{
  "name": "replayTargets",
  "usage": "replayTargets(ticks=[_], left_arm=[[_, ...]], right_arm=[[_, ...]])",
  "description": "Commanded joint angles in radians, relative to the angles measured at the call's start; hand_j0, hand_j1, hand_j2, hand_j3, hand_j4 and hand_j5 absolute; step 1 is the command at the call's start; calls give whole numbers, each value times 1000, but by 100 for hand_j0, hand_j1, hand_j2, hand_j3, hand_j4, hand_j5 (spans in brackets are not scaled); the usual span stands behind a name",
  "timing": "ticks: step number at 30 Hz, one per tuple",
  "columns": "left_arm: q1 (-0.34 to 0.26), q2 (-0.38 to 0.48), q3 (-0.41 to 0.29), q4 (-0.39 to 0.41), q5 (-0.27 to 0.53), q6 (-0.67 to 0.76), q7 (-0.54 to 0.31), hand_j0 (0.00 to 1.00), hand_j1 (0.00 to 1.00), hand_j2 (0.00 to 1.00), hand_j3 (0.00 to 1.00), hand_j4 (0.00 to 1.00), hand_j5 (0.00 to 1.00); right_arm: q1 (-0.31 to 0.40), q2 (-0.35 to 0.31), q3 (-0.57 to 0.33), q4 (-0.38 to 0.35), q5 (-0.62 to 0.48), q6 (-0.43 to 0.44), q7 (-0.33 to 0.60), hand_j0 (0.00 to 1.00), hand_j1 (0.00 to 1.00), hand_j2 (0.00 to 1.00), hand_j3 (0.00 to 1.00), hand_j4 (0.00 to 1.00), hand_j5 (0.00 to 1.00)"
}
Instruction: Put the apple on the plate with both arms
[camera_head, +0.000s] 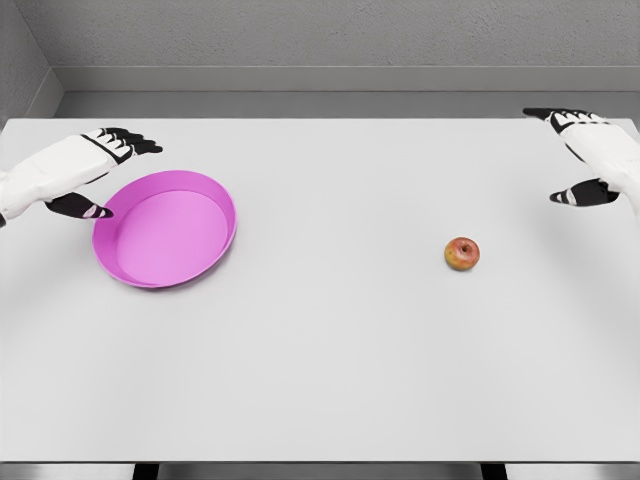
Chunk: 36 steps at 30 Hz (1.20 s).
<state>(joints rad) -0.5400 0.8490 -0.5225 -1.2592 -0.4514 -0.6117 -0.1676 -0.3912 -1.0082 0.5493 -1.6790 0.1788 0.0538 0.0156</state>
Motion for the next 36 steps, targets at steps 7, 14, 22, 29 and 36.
replayTargets(ticks=[7, 14, 22, 29, 36], left_arm=[[0, 2, 4, -2, 7, 1, -18, 100, 100, 100, 100, 100, 100], [-2, 7, 7, 1, 5, 1, -20, 100, 100, 100, 100, 100, 100], [-2, 5, 6, 3, -7, 1, -18, 100, 100, 100, 100, 100, 100], [-2, 5, 6, 3, -7, 1, -18, 100, 100, 100, 100, 100, 100], [0, 4, 6, 0, -7, 1, -20, 100, 100, 100, 100, 100, 100]], right_arm=[[-2, -33, 18, -30, -4, -29, 14, 100, 100, 100, 100, 100, 100], [-37, -7, 123, -37, -2, -29, 205, 100, 100, 100, 100, 100, 100], [-152, 31, 144, -71, -2, -32, 569, 100, 100, 100, 100, 100, 100], [-229, 88, 195, -42, -2, -18, 595, 100, 100, 100, 100, 100, 100], [-261, 132, 278, 33, -2, -18, 595, 100, 100, 100, 100, 100, 100]])
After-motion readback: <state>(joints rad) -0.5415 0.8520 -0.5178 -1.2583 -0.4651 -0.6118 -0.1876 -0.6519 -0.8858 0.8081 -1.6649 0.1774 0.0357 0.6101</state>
